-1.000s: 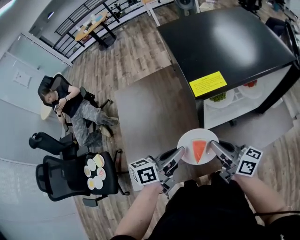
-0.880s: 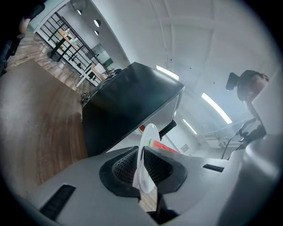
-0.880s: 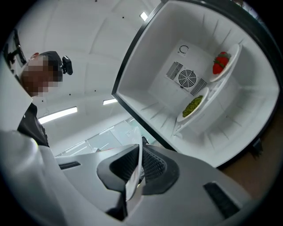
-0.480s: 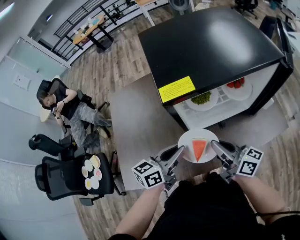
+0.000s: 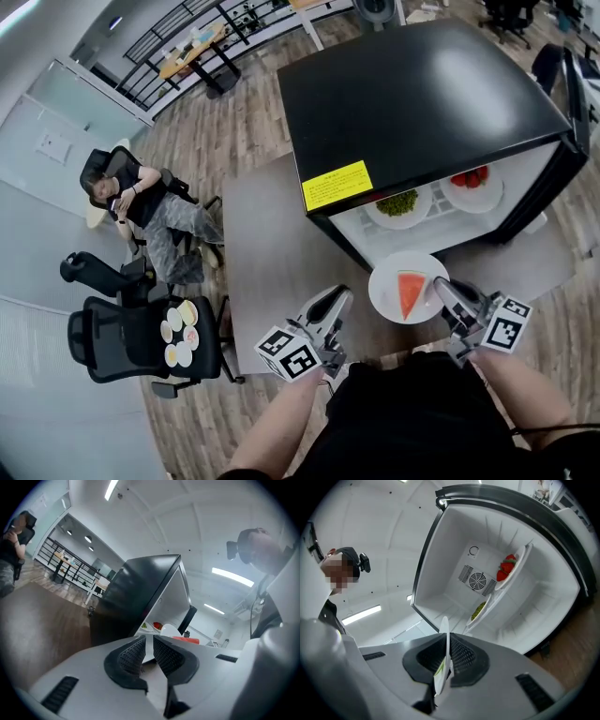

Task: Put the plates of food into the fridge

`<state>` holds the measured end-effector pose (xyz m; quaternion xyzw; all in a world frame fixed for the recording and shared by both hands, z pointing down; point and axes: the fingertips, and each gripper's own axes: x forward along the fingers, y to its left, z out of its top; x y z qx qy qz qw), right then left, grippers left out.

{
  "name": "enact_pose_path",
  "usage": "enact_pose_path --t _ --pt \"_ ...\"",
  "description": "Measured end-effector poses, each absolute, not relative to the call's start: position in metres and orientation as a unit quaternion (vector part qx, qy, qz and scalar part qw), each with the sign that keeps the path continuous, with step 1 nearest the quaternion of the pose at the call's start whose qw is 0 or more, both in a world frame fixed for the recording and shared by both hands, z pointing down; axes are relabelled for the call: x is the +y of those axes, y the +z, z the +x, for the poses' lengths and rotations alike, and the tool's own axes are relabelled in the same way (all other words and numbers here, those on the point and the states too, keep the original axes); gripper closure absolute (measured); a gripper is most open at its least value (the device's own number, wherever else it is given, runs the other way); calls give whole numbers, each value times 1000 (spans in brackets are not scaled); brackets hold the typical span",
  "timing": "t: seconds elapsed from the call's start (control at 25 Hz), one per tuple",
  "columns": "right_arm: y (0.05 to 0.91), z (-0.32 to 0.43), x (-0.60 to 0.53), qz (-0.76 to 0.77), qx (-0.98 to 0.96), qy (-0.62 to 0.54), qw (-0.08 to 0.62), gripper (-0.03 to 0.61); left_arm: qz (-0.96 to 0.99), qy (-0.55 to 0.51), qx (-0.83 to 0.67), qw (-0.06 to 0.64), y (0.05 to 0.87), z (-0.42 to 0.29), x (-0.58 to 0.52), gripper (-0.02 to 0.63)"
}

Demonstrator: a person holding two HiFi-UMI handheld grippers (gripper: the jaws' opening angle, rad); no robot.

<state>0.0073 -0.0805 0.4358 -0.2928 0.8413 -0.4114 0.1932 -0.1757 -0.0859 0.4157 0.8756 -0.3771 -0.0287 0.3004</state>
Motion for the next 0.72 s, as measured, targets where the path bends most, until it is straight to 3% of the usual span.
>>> enact_pose_path --t 0.72 --pt "494 31 -116 -337 784 -481 200 561 843 1 -490 222 419 -208 -101 578"
